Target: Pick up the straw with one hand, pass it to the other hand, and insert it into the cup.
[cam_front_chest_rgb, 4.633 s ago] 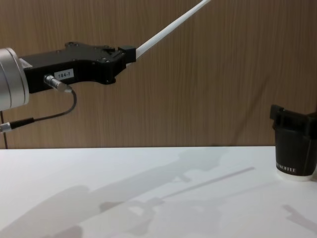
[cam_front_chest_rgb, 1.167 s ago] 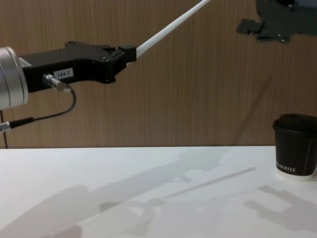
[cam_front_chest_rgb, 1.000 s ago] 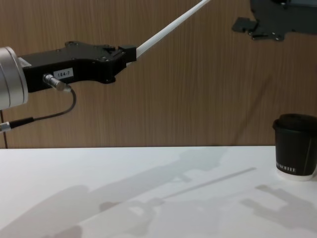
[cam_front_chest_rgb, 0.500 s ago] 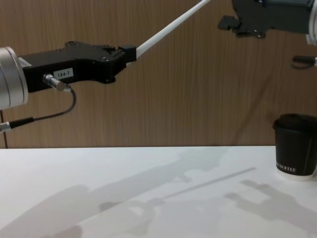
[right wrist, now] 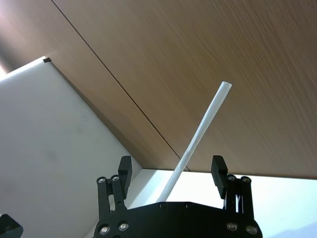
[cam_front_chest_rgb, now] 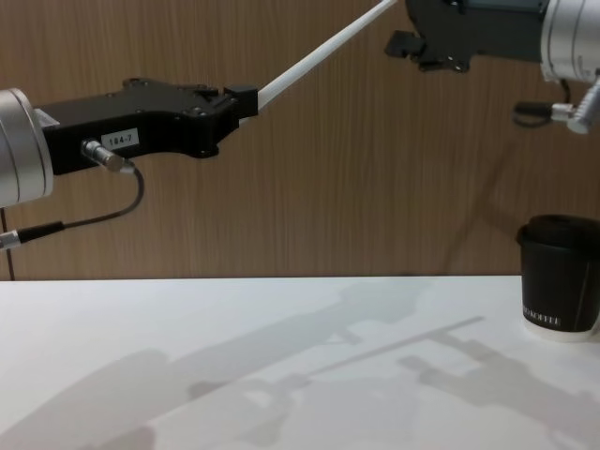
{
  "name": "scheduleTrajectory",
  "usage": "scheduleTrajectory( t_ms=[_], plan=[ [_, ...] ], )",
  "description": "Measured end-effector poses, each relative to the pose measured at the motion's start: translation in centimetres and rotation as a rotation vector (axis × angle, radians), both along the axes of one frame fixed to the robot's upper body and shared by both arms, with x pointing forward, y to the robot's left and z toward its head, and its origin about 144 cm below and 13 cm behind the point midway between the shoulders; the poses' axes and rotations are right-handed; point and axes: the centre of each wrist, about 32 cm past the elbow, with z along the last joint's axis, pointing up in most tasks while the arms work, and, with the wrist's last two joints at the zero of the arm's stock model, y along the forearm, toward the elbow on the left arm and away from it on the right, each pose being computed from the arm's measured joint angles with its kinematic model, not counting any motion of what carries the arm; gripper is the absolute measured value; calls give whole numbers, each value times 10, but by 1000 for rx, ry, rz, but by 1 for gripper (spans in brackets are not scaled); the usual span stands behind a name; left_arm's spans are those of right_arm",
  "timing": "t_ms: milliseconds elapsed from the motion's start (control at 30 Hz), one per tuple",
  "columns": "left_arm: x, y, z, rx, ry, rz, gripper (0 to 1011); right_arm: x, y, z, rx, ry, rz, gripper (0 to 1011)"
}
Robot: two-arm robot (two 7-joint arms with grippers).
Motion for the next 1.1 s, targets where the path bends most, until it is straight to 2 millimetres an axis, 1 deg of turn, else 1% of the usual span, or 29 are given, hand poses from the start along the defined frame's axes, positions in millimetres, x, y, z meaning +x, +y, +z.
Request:
scheduleTrajectory(
  t_ms=[1100],
  plan=[
    [0,0,0,0,0,0,0,22,5,-4,-13,10,-21,1001]
  ],
)
